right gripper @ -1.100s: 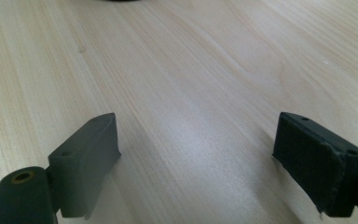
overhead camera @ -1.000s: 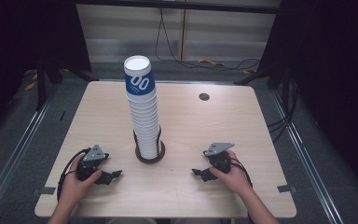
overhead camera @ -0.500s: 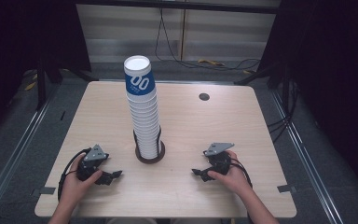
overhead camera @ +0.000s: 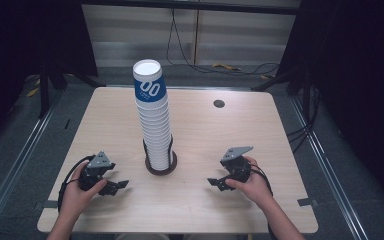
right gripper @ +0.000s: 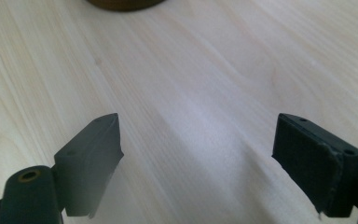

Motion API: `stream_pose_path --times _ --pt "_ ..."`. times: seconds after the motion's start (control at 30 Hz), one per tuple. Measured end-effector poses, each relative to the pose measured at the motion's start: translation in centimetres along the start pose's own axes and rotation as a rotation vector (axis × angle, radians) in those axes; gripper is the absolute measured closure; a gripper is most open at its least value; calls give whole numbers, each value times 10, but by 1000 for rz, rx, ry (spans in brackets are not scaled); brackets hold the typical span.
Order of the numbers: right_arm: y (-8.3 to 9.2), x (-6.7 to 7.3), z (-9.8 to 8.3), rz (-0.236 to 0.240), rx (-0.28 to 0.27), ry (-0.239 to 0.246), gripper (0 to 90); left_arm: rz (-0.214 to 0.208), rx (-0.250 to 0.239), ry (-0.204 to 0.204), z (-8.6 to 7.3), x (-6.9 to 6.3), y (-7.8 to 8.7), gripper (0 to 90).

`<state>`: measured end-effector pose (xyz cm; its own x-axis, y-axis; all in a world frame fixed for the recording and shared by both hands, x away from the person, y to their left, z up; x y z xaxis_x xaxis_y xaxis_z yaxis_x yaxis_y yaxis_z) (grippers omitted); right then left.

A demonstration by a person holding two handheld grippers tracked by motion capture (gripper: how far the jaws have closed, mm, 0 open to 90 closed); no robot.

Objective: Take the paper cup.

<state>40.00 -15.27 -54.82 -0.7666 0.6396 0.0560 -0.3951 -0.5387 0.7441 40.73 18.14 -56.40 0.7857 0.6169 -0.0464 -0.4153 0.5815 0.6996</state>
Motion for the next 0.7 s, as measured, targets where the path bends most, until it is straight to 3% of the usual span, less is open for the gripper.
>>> stream_pose_path --times 0.2,0.27,0.43,0.7 --pt "6 -2 13 13 -27 7 149 -14 -5 -13 10 -3 7 158" --pt "7 0 14 32 -10 9 149 -15 -2 -15 13 -5 8 158" --pt "10 4 20 48 -5 19 148 -56 -23 -2 22 -10 12 158" --pt "21 10 48 89 -42 11 143 -71 -36 -13 45 -14 26 158"
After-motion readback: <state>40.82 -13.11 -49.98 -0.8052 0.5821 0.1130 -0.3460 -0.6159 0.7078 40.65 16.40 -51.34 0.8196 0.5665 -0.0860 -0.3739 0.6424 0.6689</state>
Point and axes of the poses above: each handheld gripper's, and its own axes: y roughly backward along the jaws, z roughly out of its top, x roughly to its left, the point moved 10 cm from there along -y, roughly forward along the jaws
